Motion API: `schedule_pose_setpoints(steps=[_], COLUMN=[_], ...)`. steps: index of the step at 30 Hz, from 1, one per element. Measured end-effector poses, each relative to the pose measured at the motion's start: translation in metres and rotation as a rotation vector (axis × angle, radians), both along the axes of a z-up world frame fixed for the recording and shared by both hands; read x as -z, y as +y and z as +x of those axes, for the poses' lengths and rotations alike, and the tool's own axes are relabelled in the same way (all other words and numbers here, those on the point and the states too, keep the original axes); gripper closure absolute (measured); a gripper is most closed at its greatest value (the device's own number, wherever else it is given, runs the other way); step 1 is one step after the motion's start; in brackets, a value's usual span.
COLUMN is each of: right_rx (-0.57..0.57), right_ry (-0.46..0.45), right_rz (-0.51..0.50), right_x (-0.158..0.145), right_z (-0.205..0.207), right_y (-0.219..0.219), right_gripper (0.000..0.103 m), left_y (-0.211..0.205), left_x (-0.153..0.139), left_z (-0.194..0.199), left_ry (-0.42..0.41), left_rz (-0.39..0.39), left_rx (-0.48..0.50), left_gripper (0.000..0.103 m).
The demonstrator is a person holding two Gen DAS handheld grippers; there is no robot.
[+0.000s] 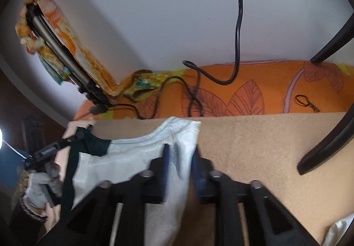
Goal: Fold small clothes
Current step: 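Lift the collar edge and fold it over the hem with both tools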
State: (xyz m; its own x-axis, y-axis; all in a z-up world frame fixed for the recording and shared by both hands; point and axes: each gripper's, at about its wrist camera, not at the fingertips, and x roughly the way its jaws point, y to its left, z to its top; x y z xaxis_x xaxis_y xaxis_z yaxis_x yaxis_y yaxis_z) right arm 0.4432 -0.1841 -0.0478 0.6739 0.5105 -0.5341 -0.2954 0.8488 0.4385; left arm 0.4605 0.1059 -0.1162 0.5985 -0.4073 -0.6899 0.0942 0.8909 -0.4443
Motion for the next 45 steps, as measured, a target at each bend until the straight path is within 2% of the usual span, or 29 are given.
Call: schedule_pose_setpoints(steps=[1, 3, 4, 5, 6, 8, 9, 18, 19, 20, 21, 29, 31, 38, 45], right_rx=[0.000, 0.001, 0.002, -0.002, -0.012, -0.009, -0.004, -0.050, 0.023, 0.017, 0.000, -0.040, -0.093, -0.147, -0.258], right_ry=[0.000, -0.002, -0.007, -0.008, -0.005, -0.036, -0.073, -0.186, -0.175, -0.186, -0.154, -0.205, -0.199, -0.218, -0.242], right_rz=[0.011, -0.007, -0.027, -0.046, -0.059, -0.099, -0.115, -0.112, -0.036, -0.033, -0.024, -0.012, -0.026, -0.059, -0.101], right_x=[-0.001, -0.001, -0.002, -0.003, -0.003, -0.003, -0.005, -0.035, -0.039, -0.043, -0.046, -0.069, -0.074, -0.076, -0.059], right_z=[0.000, 0.000, -0.001, -0.001, -0.001, -0.003, -0.006, -0.049, -0.056, -0.064, -0.070, -0.130, -0.147, -0.202, -0.263], right_y=[-0.001, 0.003, 0.005, 0.008, 0.013, 0.020, 0.022, 0.022, 0.021, 0.020, 0.020, 0.024, 0.027, 0.040, 0.048], right_gripper=[0.067, 0.069, 0.075, 0.090, 0.097, 0.103, 0.103, 0.103, 0.103, 0.103, 0.103, 0.103, 0.103, 0.103, 0.103], left_y=[0.000, 0.001, 0.001, 0.001, 0.002, 0.003, 0.003, 0.005, 0.006, 0.006, 0.006, -0.001, -0.001, -0.003, -0.010], left_x=[0.000, 0.001, 0.000, 0.000, -0.002, -0.005, -0.007, -0.038, -0.042, -0.048, -0.053, -0.089, -0.098, -0.116, -0.115], left_z=[0.000, 0.001, 0.001, 0.001, 0.000, -0.002, -0.003, -0.022, -0.026, -0.031, -0.036, -0.080, -0.092, -0.149, -0.217], left_ry=[0.001, 0.001, 0.000, -0.003, -0.005, -0.014, -0.020, -0.084, -0.091, -0.098, -0.107, -0.159, -0.166, -0.170, -0.153], left_rz=[-0.003, -0.005, -0.005, -0.008, -0.008, -0.014, -0.015, -0.026, -0.028, -0.029, -0.026, -0.014, -0.010, -0.006, -0.010], left_rx=[-0.001, -0.003, -0.003, -0.005, -0.005, -0.007, -0.008, -0.003, -0.002, 0.001, 0.004, 0.018, 0.020, 0.022, 0.038], left_gripper=[0.098, 0.099, 0.099, 0.099, 0.100, 0.100, 0.101, 0.101, 0.101, 0.101, 0.101, 0.101, 0.101, 0.101, 0.101])
